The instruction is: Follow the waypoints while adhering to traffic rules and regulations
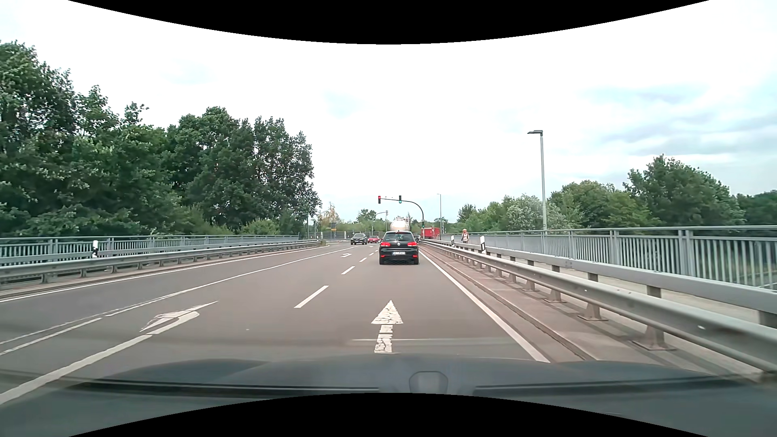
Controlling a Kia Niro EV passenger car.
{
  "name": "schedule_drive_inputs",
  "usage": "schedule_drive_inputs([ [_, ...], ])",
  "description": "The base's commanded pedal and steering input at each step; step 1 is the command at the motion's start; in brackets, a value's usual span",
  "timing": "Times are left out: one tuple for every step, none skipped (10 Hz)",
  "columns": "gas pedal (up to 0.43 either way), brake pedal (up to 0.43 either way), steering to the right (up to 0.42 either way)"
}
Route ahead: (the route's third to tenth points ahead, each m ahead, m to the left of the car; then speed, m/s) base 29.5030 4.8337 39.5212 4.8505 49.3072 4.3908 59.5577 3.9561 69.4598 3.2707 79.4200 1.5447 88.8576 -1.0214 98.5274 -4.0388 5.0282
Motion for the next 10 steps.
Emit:
schedule_drive_inputs([
  [0.228, 0.000, -0.007],
  [0.220, 0.000, -0.007],
  [0.220, 0.000, -0.007],
  [0.209, 0.000, -0.007],
  [0.209, 0.000, -0.006],
  [0.209, 0.000, -0.006],
  [0.209, 0.000, -0.006],
  [0.209, 0.000, -0.006],
  [0.209, 0.000, -0.006],
  [0.209, 0.000, -0.006],
])
